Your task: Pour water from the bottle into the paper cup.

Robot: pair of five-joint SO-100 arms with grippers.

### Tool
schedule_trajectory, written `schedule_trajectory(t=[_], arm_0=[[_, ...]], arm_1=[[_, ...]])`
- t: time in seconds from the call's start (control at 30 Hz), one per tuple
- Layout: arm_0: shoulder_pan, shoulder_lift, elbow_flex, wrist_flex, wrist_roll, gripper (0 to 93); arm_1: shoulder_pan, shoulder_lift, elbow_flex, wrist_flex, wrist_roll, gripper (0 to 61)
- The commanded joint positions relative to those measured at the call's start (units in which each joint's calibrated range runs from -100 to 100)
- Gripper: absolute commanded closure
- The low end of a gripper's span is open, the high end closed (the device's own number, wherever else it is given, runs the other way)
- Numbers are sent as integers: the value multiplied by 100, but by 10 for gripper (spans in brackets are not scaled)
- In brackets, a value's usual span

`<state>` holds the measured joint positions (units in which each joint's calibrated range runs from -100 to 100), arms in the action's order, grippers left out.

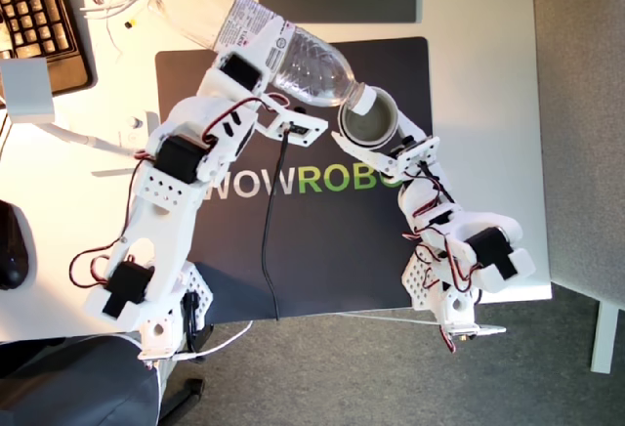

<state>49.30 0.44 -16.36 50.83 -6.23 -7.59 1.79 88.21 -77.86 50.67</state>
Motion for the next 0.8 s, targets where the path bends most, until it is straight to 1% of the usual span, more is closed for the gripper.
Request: schedule_trajectory(t=[0.0, 0.23, 0.47, 0.77], arm_0=[[-35, -461, -877, -224, 73, 927], [-35, -391, -868, -265, 68, 927], [-35, -408, -831, -281, 68, 927], [-22, -435, -731, -314, 78, 927]], arm_1=[[-96, -97, -111, -41, 10, 458], [-119, -140, -148, 24, 24, 458], [-394, -54, -229, 65, 24, 458], [-155, 298, -929, 253, 54, 458]])
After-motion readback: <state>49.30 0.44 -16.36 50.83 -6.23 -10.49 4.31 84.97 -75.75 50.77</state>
